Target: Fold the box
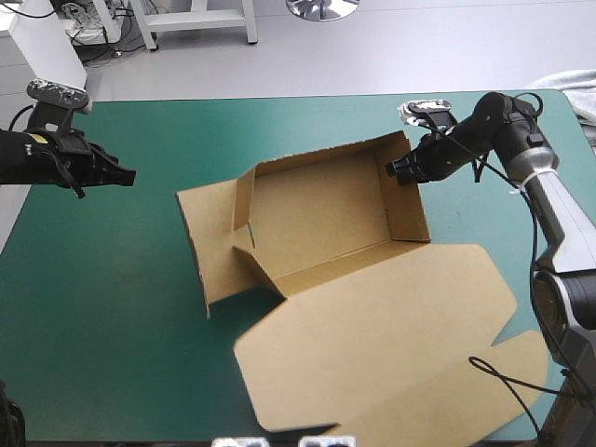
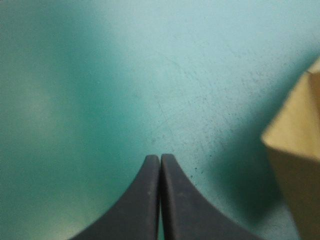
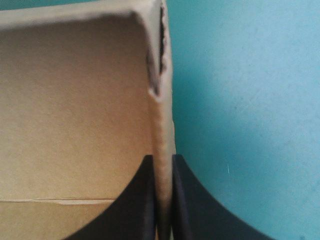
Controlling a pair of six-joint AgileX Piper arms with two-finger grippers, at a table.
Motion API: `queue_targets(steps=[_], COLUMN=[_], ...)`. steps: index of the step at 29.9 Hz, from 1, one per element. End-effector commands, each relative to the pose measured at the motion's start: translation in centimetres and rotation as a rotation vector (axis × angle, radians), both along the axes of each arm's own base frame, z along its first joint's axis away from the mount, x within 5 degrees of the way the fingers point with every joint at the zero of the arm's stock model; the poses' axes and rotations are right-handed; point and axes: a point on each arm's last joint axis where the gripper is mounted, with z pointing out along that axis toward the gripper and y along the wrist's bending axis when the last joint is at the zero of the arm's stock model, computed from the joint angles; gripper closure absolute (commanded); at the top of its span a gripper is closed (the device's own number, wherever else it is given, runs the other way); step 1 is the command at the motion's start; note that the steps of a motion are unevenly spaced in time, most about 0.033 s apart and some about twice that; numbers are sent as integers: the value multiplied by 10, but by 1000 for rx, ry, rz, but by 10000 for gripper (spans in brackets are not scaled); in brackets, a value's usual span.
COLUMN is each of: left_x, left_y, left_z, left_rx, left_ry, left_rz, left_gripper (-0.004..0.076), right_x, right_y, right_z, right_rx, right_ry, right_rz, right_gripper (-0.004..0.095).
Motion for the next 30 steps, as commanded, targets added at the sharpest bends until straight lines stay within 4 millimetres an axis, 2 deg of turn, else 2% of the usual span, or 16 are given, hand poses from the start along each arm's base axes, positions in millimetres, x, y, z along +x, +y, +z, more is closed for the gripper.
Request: queue_targets(steps=[1, 4, 6, 8, 14, 16, 26, 30], left_x=[-10, -10, -10, -10, -10, -10, -10, -10], left_y=[-3, -3, -3, -3, -3, -3, -3, -3], left_z=[22, 22, 22, 22, 22, 22, 23, 22], left_rx=[-28, -31, -33, -33, -33, -33, -33, -30], left_ry=[-114, -113, -113, -113, -113, -113, -114, -114], left_rz=[11, 14, 16, 16, 16, 16, 17, 18], left_gripper=[734, 734, 734, 734, 734, 734, 734, 734], right_x=[4, 9, 10, 10, 9, 9, 1, -5], right_y=[4, 7, 8, 8, 12, 14, 10, 24], right_z=[6, 4, 7, 12, 26, 31, 53, 50], right_rx=[62, 98, 102, 102, 159, 182, 95, -44], right_ry=[49, 58, 46, 41, 14, 0, -86, -102], right_rz=[-3, 1, 6, 19, 42, 48, 65, 82], right_gripper=[925, 922, 886, 800, 383, 303, 281, 281])
